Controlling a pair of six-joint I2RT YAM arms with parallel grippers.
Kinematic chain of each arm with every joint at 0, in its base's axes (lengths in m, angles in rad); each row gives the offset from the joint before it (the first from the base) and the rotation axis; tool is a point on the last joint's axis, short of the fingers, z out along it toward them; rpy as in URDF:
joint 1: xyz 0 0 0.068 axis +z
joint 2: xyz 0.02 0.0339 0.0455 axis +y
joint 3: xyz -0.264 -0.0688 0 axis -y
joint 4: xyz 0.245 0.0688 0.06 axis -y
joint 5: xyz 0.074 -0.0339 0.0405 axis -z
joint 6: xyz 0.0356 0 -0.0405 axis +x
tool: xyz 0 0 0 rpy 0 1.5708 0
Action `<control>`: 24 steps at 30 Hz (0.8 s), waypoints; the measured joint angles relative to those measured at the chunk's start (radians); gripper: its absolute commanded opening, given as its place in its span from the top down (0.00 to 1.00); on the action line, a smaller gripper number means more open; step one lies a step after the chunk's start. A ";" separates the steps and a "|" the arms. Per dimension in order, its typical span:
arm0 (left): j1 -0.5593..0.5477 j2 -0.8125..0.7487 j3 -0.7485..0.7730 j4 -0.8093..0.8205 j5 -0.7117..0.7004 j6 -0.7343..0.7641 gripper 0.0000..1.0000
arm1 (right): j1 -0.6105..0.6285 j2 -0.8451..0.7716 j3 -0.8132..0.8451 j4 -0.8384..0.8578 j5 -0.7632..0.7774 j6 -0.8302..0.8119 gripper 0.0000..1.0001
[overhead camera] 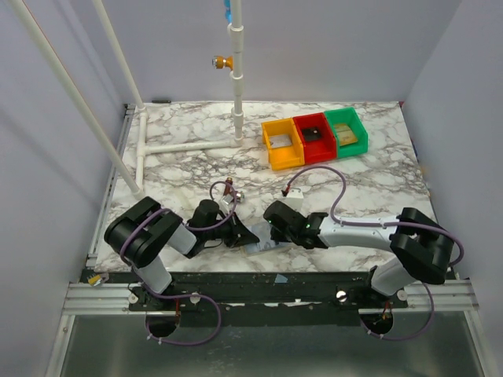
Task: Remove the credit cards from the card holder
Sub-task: Remove the credit card from the card holder.
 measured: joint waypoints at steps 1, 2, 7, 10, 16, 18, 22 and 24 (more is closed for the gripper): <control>0.002 0.021 -0.012 0.045 0.010 -0.017 1.00 | 0.000 -0.011 -0.001 -0.017 -0.012 -0.008 0.69; 0.003 0.043 -0.021 0.090 0.021 -0.033 1.00 | 0.000 -0.022 -0.003 -0.035 -0.021 -0.015 0.68; 0.006 0.145 -0.058 0.331 0.070 -0.123 1.00 | -0.013 -0.081 -0.037 -0.084 -0.082 -0.055 0.65; 0.007 0.153 -0.068 0.404 0.081 -0.151 1.00 | -0.034 -0.128 -0.070 -0.076 -0.135 -0.077 0.65; 0.007 0.153 -0.071 0.467 0.100 -0.170 1.00 | -0.119 -0.237 -0.145 -0.014 -0.256 -0.099 0.64; 0.007 0.153 -0.071 0.478 0.105 -0.176 1.00 | -0.149 -0.263 -0.158 0.007 -0.290 -0.103 0.62; 0.007 0.157 -0.071 0.497 0.112 -0.185 1.00 | -0.171 -0.271 -0.159 0.039 -0.334 -0.116 0.60; 0.007 0.162 -0.071 0.516 0.114 -0.193 1.00 | -0.180 -0.271 -0.159 0.056 -0.367 -0.120 0.60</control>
